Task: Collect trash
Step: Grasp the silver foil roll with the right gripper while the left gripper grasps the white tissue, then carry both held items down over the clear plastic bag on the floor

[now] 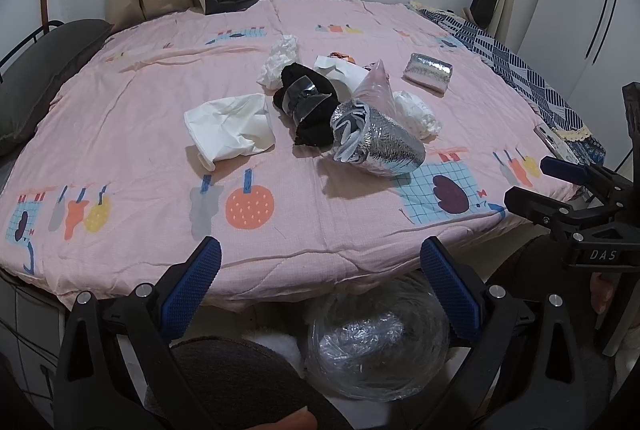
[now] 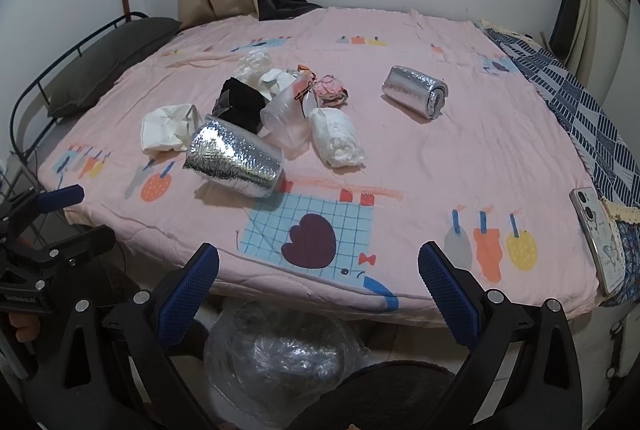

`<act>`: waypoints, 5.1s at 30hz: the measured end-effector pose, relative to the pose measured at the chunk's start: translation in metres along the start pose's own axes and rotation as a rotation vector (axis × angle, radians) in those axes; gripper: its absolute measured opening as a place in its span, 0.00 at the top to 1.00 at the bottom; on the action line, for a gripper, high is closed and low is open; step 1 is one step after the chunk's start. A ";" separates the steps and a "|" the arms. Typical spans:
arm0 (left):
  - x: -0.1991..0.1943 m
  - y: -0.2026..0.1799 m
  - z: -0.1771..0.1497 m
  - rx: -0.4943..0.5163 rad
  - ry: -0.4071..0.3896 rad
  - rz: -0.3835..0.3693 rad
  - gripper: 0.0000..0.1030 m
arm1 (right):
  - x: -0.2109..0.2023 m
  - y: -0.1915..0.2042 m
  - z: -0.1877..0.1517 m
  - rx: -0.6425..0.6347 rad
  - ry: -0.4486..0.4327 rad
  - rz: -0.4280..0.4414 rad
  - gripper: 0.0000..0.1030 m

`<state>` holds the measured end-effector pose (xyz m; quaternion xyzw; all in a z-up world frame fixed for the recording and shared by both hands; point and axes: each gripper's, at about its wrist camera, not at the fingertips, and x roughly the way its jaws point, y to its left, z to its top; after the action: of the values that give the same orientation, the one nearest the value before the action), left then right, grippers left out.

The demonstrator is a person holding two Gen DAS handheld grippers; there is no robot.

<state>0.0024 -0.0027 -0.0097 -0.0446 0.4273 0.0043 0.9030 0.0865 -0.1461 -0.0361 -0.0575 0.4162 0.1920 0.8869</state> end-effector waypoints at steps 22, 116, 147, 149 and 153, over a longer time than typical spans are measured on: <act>0.024 0.089 0.020 -0.354 0.014 -0.031 0.05 | 0.041 0.007 0.023 0.125 0.016 0.194 0.07; 0.054 -0.022 -0.041 0.038 0.129 0.125 0.19 | 0.046 0.011 -0.041 0.130 0.131 0.132 0.23; 0.181 -0.077 -0.131 0.182 0.688 0.037 0.19 | 0.158 -0.017 -0.137 0.295 0.632 -0.007 0.24; 0.190 -0.081 -0.140 0.189 0.712 0.038 0.19 | 0.169 -0.018 -0.140 0.299 0.659 -0.016 0.24; 0.206 -0.079 -0.150 0.203 0.769 0.041 0.19 | 0.183 -0.021 -0.148 0.301 0.708 -0.029 0.24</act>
<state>0.0211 -0.1000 -0.2572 0.0550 0.7332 -0.0369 0.6768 0.0948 -0.1510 -0.2722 0.0047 0.7195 0.0845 0.6893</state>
